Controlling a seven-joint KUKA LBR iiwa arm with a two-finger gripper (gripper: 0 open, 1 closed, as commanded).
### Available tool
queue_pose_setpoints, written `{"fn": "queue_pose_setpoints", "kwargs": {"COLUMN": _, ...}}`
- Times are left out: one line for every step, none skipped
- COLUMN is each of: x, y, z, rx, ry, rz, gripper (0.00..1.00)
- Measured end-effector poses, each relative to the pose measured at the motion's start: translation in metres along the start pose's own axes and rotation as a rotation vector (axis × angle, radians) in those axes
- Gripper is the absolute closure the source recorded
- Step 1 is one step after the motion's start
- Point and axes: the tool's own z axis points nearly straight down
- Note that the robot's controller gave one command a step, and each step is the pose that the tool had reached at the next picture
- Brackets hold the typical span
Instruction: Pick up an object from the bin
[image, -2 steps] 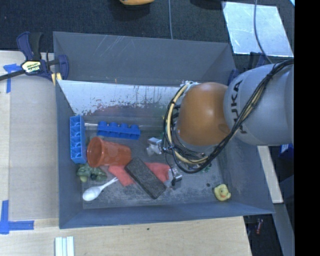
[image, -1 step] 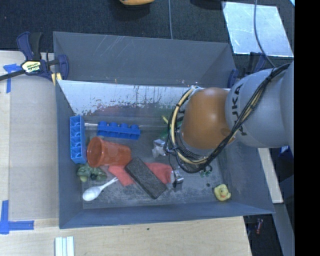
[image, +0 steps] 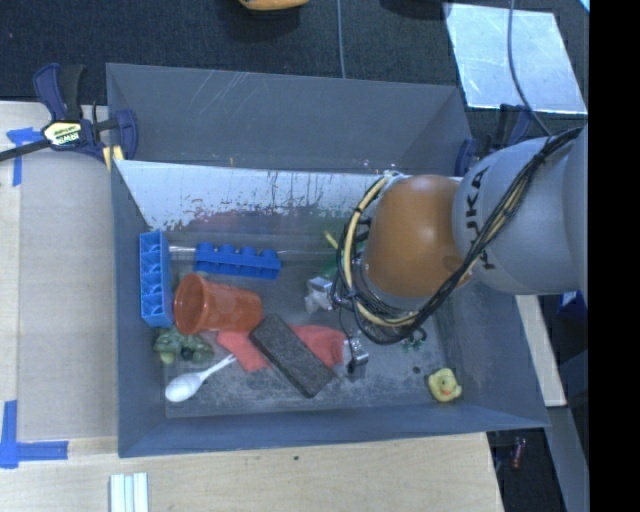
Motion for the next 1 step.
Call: {"fn": "queue_pose_setpoints", "kwargs": {"x": -0.0015, "y": -0.0105, "z": 0.0105, "rx": 0.000, "ry": 0.002, "rz": -0.017, "gripper": 0.00}}
